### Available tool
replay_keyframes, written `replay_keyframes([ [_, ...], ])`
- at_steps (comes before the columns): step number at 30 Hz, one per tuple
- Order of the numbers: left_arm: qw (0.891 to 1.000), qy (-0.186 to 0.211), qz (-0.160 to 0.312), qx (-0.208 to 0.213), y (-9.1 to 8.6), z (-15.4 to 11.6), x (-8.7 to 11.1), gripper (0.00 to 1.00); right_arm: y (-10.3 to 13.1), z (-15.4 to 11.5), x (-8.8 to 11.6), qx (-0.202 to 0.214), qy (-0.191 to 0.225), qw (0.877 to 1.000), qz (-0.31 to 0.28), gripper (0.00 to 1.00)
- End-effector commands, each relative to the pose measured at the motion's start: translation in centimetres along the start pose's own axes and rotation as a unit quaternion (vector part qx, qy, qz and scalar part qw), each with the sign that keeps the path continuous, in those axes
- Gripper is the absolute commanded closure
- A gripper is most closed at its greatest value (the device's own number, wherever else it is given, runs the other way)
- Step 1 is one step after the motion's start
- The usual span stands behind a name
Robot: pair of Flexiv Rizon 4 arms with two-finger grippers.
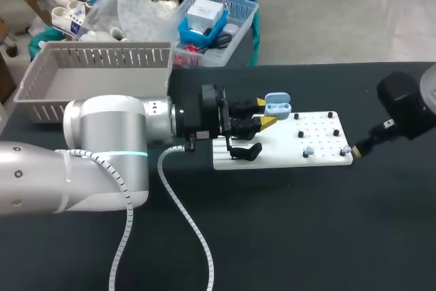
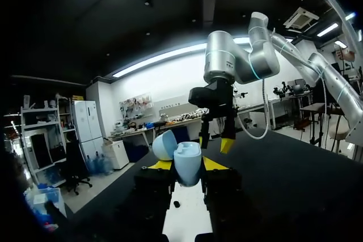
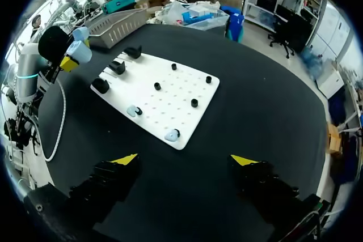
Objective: Pick up each earbud case from the left stands, insert the matching earbuds, close the lid, and place the case in the box.
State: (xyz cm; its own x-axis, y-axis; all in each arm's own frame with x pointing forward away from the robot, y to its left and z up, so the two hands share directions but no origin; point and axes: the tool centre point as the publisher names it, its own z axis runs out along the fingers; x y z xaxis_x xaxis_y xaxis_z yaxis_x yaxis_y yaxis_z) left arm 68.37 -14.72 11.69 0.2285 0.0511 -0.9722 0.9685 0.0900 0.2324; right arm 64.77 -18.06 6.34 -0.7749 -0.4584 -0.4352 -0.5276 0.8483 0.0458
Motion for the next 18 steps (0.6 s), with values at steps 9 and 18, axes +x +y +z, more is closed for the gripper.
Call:
replay_keyframes([
  [9, 1.000, -0.001, 0.001, -0.003, -0.1, 0.0, 0.0, 1.00, 1.1, 2.1, -1.0, 0.121, 0.018, 0.992, -0.020, 0.00],
  [18, 1.000, -0.001, 0.001, -0.003, -0.1, 0.0, 0.0, 1.00, 1.7, 3.7, -2.0, 0.134, 0.016, 0.991, -0.017, 0.00],
])
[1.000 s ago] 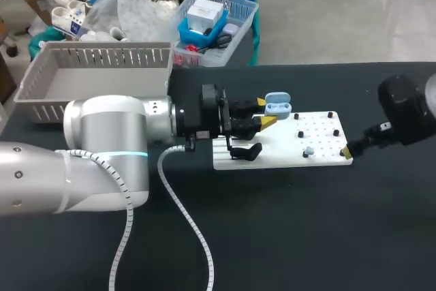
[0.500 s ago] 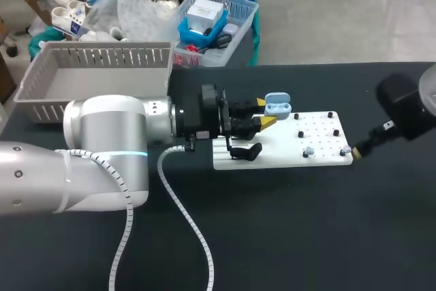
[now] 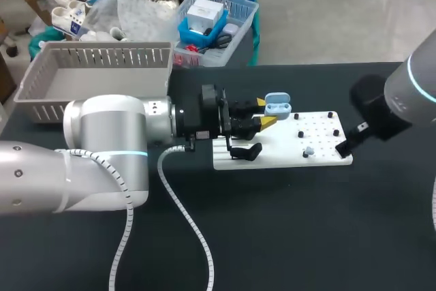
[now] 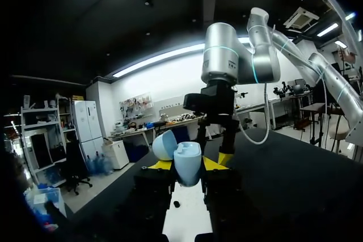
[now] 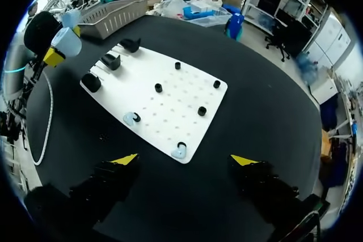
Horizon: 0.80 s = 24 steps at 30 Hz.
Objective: Pick up each earbud case from the left stands, insert the matching earbuds, close the lid, and place the case in the box.
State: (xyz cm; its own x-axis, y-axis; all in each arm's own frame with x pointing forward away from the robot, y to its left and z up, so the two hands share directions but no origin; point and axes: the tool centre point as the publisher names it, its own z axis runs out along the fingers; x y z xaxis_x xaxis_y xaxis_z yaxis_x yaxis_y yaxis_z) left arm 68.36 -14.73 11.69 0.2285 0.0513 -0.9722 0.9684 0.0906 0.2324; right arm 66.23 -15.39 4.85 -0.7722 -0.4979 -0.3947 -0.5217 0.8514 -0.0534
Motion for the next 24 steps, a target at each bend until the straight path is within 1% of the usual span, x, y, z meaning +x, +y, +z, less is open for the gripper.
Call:
replay_keyframes([
  [1, 1.000, -0.001, 0.001, -0.002, -0.1, 0.0, 0.0, 1.00, 0.4, 1.2, -0.4, 0.089, -0.004, 0.996, 0.004, 0.00],
  [7, 1.000, -0.001, 0.001, -0.002, -0.1, 0.0, 0.0, 1.00, 0.7, 1.7, -0.6, 0.099, 0.006, 0.995, 0.004, 0.02],
  [9, 1.000, -0.001, 0.001, -0.002, -0.1, 0.0, 0.0, 1.00, 0.8, 1.8, -0.5, 0.100, 0.010, 0.995, 0.002, 0.05],
  [11, 1.000, -0.001, 0.001, -0.002, -0.1, 0.0, 0.0, 1.00, 0.9, 1.9, -0.4, 0.108, 0.021, 0.994, -0.002, 0.13],
  [16, 1.000, -0.001, 0.001, -0.002, -0.1, 0.0, 0.0, 1.00, 1.2, 2.1, -0.1, 0.112, 0.027, 0.993, 0.000, 0.14],
  [20, 1.000, -0.001, 0.001, -0.002, -0.1, 0.0, 0.0, 1.00, 1.6, 2.4, 0.1, 0.112, 0.029, 0.993, 0.003, 0.16],
  [21, 1.000, -0.001, 0.001, -0.002, -0.1, 0.0, 0.0, 1.00, 1.6, 2.5, 0.1, 0.112, 0.029, 0.993, 0.004, 0.20],
  [24, 1.000, -0.001, 0.001, -0.002, -0.1, 0.0, 0.0, 1.00, 1.7, 2.6, 0.4, 0.110, 0.027, 0.993, 0.010, 0.18],
])
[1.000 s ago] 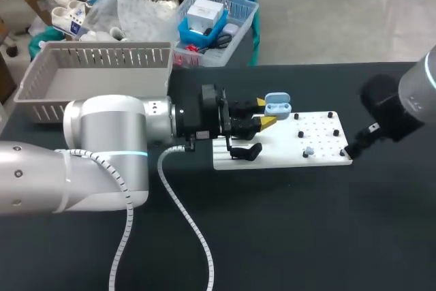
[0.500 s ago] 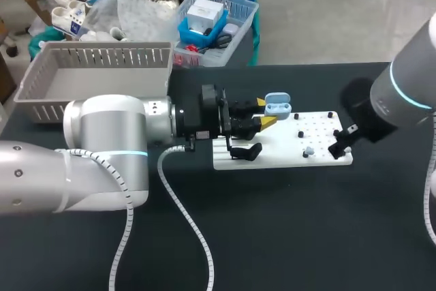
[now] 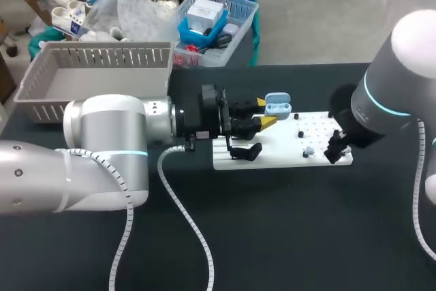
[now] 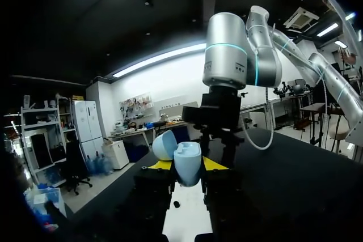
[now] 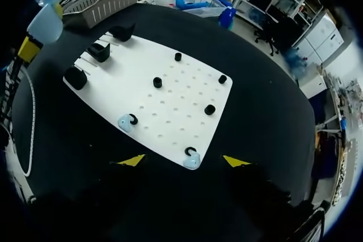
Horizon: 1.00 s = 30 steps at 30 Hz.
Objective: Pick up each earbud case from the left stands, insert the matching earbuds, close the lid, and place the case in the box.
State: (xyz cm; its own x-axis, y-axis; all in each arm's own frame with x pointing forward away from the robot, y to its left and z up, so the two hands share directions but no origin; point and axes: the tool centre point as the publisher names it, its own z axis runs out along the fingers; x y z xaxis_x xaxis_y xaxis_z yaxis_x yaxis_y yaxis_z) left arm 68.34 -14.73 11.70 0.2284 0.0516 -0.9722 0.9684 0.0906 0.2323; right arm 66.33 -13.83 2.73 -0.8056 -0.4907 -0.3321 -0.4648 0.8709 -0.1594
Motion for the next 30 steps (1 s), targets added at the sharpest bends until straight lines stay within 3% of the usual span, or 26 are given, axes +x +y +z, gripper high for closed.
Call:
replay_keyframes([
  [1, 1.000, -0.001, 0.001, -0.002, -0.1, 0.0, 0.1, 1.00, 0.3, 0.3, 0.4, 0.049, -0.009, 0.999, 0.005, 0.20],
  [4, 1.000, -0.001, 0.001, -0.002, -0.1, 0.0, 0.1, 1.00, 0.3, 0.4, 0.5, 0.048, -0.009, 0.999, 0.007, 0.25],
  [6, 1.000, -0.001, 0.001, -0.002, -0.1, 0.0, 0.1, 1.00, 0.3, 0.3, 0.6, 0.046, -0.009, 0.999, 0.007, 0.37],
  [13, 1.000, -0.001, 0.001, -0.002, -0.1, 0.0, 0.1, 1.00, 0.0, 0.1, 1.0, 0.038, -0.015, 0.999, 0.012, 0.29],
  [18, 1.000, -0.001, 0.001, -0.002, -0.1, 0.0, 0.1, 1.00, -0.4, 0.1, 1.2, 0.036, -0.011, 0.999, 0.010, 0.30],
  [19, 1.000, -0.001, 0.001, -0.002, -0.1, 0.0, 0.1, 1.00, -0.4, 0.1, 1.2, 0.034, -0.010, 0.999, 0.008, 0.33],
  [20, 1.000, -0.001, 0.001, -0.002, -0.1, 0.0, 0.1, 1.00, -0.5, 0.2, 1.2, 0.033, -0.008, 0.999, 0.007, 0.51],
  [30, 1.000, -0.001, 0.001, -0.002, -0.1, 0.0, 0.1, 1.00, -0.8, 0.5, 0.8, 0.025, -0.003, 1.000, -0.005, 0.51],
])
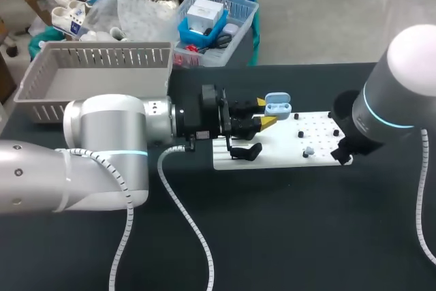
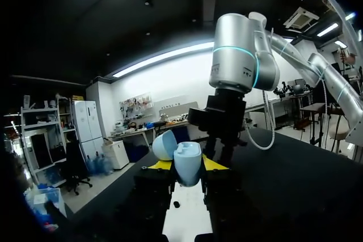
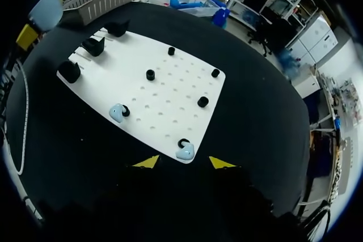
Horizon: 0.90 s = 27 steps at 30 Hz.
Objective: Pick up each earbud case from the left stands, insert the matching earbuds, close the lid, and place the case in the box.
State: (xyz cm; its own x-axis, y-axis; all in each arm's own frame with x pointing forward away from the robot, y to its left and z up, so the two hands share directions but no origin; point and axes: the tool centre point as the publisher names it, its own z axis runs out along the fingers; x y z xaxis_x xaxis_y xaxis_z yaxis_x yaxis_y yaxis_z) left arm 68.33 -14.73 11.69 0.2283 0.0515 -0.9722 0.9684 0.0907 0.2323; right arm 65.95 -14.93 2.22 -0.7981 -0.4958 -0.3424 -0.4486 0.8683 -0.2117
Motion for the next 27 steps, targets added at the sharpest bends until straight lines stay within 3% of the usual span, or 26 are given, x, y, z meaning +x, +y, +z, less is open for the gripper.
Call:
replay_keyframes([
  [1, 1.000, -0.001, 0.001, -0.002, -0.07, 0.02, 0.05, 1.00, -0.13, 0.24, -0.32, -0.004, 0.004, 1.000, -0.005, 0.51],
  [15, 1.000, -0.001, 0.001, -0.002, -0.07, 0.02, 0.05, 1.00, -0.54, 0.32, -0.68, -0.004, 0.007, 1.000, -0.011, 0.52],
  [27, 1.000, -0.001, 0.001, -0.002, -0.07, 0.02, 0.05, 1.00, -0.10, 0.70, -0.21, -0.012, 0.013, 1.000, -0.006, 0.59],
])
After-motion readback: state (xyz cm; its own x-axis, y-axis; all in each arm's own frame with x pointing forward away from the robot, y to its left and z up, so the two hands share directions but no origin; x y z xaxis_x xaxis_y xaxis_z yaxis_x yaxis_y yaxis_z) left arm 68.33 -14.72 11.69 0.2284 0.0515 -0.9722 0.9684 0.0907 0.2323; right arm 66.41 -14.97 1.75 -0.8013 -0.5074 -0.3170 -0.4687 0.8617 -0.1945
